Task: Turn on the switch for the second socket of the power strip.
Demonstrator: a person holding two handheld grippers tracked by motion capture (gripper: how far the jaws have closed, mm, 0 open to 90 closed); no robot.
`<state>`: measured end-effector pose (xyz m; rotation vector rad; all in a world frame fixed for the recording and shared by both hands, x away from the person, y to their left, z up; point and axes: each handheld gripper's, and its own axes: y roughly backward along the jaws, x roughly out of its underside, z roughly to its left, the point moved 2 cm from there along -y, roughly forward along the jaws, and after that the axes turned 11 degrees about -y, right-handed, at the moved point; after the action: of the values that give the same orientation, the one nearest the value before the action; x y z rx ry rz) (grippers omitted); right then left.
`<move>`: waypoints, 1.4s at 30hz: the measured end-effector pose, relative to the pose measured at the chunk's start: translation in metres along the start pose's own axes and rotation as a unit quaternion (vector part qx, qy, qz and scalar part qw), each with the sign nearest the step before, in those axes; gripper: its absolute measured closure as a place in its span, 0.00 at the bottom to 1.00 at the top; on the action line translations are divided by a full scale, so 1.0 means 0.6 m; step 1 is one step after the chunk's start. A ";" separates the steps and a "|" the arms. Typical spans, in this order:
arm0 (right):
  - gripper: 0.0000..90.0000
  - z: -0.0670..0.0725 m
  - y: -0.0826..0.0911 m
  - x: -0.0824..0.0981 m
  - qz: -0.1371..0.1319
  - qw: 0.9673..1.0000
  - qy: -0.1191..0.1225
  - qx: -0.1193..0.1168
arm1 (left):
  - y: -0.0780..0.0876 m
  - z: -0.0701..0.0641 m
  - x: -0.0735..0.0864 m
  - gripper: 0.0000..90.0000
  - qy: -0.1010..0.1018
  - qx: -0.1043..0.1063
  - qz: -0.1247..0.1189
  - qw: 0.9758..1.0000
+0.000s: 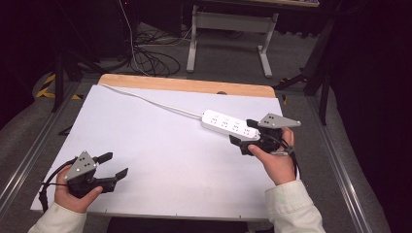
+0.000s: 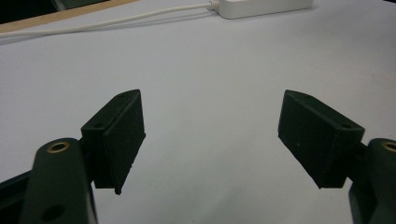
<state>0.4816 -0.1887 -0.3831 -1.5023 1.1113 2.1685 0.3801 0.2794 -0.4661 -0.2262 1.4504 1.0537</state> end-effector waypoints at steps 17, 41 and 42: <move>0.14 0.022 0.021 0.098 0.022 0.999 0.020 -0.026 | 0.014 -0.004 0.009 0.13 0.003 0.008 -0.012 1.000; 0.09 0.008 0.000 0.228 0.069 0.997 -0.015 -0.003 | 0.006 0.009 0.028 0.10 0.003 0.006 -0.016 1.000; 0.09 0.007 0.001 0.228 0.069 0.998 -0.009 0.005 | 0.006 0.009 0.029 0.11 0.005 0.006 -0.016 1.000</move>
<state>0.4207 -0.2121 -0.5035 -1.4387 1.2529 2.2586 0.3776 0.2932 -0.4784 -0.2454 1.4577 1.0198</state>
